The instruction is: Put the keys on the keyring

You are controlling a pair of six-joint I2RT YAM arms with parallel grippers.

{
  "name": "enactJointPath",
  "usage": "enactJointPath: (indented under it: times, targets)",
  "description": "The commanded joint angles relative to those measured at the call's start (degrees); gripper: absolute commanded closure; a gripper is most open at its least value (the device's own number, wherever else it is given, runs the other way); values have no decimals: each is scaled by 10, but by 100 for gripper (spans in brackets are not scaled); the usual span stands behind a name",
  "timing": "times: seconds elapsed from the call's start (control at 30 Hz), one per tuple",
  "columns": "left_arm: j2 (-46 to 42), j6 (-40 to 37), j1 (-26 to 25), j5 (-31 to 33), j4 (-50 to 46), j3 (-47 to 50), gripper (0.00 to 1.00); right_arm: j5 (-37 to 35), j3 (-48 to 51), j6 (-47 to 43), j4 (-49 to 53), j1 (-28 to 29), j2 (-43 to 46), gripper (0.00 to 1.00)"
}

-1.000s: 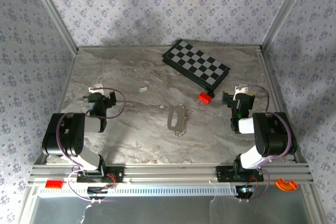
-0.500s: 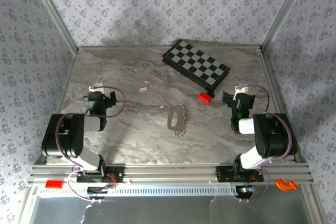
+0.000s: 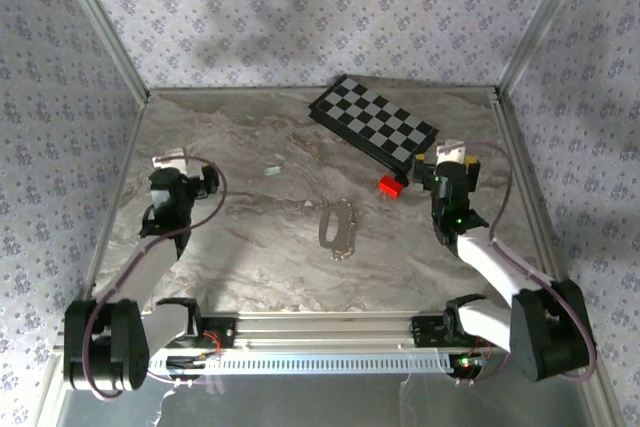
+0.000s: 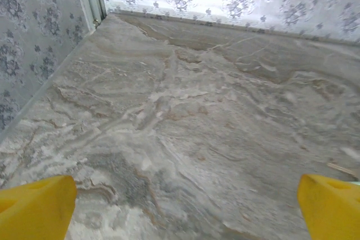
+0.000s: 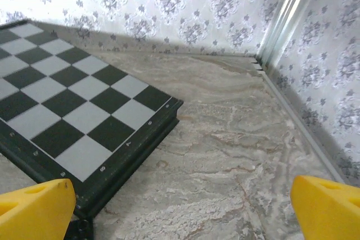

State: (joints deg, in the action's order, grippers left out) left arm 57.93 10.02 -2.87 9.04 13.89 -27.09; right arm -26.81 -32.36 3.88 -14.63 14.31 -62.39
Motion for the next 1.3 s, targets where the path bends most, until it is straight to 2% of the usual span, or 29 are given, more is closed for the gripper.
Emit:
enactJointPath:
  times: [0.0, 0.1, 0.23, 0.4, 0.53, 0.77, 1.03, 1.27]
  targets:
    - [-42, 74, -17, -30, -142, -31, 0, -8, -71, 109, 247, 2, 26, 0]
    - [-57, 113, -36, -45, -216, -51, 0, 60, -92, 108, 314, 3, 42, 1]
    - [-44, 137, -62, -99, -278, -73, 0, 183, -105, 87, 388, 17, 65, 0]
    - [-41, 149, -123, -140, -321, -81, 0, 222, -128, 89, 488, 77, 81, 0]
    - [-49, 156, -207, -160, -332, -81, 0, 258, -129, 120, 546, 113, 106, 0]
    - [-50, 196, -331, -188, -308, -81, 0, 310, -117, 175, 556, 141, 135, 0]
    - [3, 214, -420, -156, -275, -87, 1, 331, -66, 217, 526, 151, 164, 0]
    - [69, 214, -468, -171, -220, -94, 14, 343, -32, 241, 501, 166, 178, 0]
